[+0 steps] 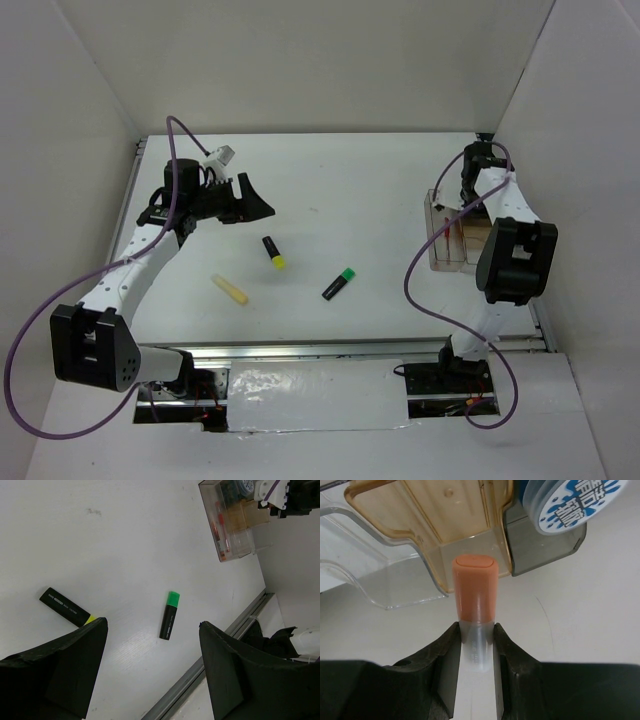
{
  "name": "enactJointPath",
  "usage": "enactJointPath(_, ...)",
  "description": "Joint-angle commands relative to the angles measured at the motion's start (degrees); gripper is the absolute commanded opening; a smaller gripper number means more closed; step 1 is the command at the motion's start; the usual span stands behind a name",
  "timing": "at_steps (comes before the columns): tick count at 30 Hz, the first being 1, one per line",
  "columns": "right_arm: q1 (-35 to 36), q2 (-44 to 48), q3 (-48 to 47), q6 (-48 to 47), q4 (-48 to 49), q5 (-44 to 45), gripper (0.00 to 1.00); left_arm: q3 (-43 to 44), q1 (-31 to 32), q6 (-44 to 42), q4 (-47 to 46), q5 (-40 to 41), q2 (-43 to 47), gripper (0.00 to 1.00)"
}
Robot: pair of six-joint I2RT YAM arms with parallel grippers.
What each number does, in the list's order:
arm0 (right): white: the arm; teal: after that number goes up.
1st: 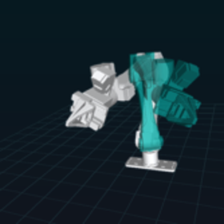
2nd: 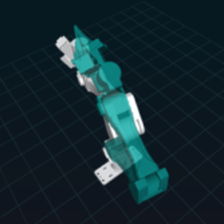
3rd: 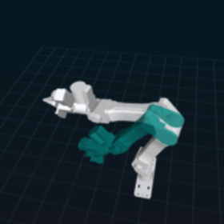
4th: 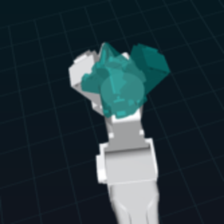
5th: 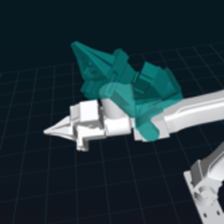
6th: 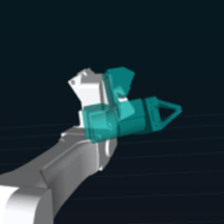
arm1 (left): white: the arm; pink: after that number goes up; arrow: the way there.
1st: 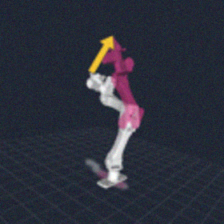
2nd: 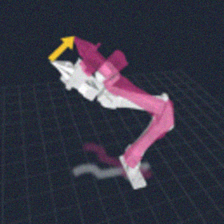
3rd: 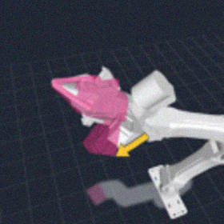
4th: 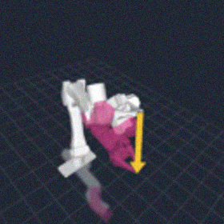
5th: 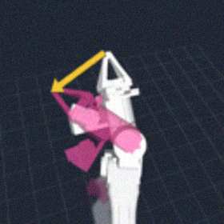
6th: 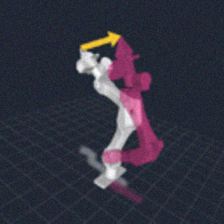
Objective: Sort the stationery into containers
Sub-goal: Place the pen in the storage box.
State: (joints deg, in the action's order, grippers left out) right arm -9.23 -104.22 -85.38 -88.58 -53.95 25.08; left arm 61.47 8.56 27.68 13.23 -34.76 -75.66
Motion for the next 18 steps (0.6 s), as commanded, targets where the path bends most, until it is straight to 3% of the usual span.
enactJointPath(1, 1.1, -0.5, 0.4, -4.6, -3.3, 5.5, 0.06, -0.3, -0.1, 0.7, -2.2, -1.5, -0.1, 0.86)
enactJointPath(10, 3.2, -3.1, 0.8, -3.4, -3.4, 8.7, 0.08, 0.1, 0.0, 0.6, -1.7, -1.5, -0.5, 0.86)
enactJointPath(18, 4.7, -4.7, 0.5, -3.5, -3.6, 10.1, 0.17, 0.5, -0.2, 0.4, -1.5, -1.7, -0.8, 0.86)
